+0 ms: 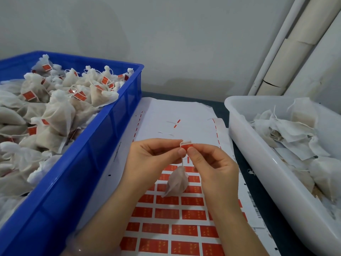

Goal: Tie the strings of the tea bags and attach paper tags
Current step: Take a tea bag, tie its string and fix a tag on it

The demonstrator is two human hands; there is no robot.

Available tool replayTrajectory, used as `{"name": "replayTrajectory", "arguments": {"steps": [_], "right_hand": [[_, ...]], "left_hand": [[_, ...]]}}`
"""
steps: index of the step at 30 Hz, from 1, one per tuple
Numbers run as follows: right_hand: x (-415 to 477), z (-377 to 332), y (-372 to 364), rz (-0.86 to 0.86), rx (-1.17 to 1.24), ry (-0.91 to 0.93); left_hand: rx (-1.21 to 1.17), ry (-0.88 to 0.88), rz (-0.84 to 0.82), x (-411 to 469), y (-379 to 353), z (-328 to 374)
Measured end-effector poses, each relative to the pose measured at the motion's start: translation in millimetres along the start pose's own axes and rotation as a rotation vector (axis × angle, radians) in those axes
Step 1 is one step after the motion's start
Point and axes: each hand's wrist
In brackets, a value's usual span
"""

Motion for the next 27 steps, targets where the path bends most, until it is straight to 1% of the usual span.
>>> {"name": "replayTrajectory", "arguments": {"steps": [6,16,27], "right_hand": [[1.4,1.8,-0.5,0.006,-0.024,-0.002],[1.3,1.8,1.5,0.027,-0.01,-0.07],[1.6,-0.8,0.4,0.038,0.014,-0.068]], "left_hand": [[0.019,-0.008,0.018,-0.4,0.1,0.4],[0.013,-0.01,0.001,-1.2,1.3,0.7],[0.012,-0.008,-0.002,-0.8,1.1,2.8]]}}
Point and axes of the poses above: each hand's wrist, its own x-axis towards the middle knuckle, its own y-axis out of the back of the hand, z = x × y, and after that the axes turned 15 degrees about x, right-handed
